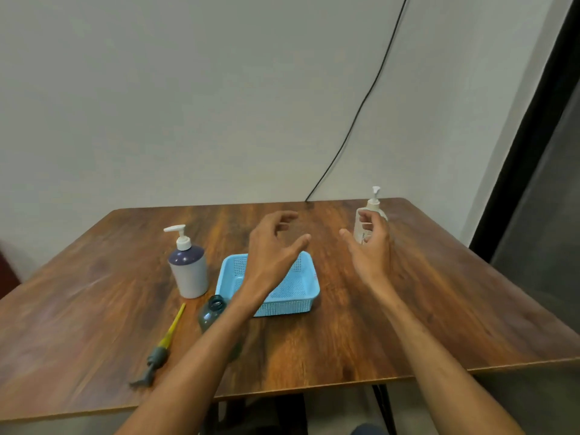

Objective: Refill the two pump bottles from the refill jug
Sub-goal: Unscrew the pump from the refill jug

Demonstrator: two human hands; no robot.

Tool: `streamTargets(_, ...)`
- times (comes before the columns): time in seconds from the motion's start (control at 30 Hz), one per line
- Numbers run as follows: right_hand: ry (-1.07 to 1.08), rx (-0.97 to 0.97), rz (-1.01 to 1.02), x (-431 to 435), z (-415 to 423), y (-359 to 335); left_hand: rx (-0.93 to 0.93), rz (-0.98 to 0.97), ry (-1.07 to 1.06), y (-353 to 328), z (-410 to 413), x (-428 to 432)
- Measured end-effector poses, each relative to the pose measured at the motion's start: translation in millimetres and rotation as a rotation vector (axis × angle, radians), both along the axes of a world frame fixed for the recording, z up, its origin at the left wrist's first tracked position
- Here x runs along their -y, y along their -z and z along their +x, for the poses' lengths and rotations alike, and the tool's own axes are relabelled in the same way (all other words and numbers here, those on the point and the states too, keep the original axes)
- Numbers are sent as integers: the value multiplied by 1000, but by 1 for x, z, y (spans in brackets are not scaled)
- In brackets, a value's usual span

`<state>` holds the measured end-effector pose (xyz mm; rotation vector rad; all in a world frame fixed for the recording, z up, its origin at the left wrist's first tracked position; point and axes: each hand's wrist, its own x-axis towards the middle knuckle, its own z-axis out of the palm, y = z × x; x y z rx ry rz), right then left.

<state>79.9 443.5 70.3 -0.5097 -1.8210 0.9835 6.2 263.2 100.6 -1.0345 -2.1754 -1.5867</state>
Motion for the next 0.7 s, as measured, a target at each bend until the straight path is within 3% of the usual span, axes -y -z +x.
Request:
streamTargets(0.2,193,154,-53,-66,-22,7,125,-74,35,28,-16,-63)
streamTargets(0.37,210,324,-138,-103,-55,22,155,-111,44,41,-22,-92)
streamTargets(0.5,115,279,-230,-119,-67,30,163,-123,35,48,-29,-103)
streamTargets(0.7,126,263,-196,-118,-60,28,170,-131,31,52,-32,-99)
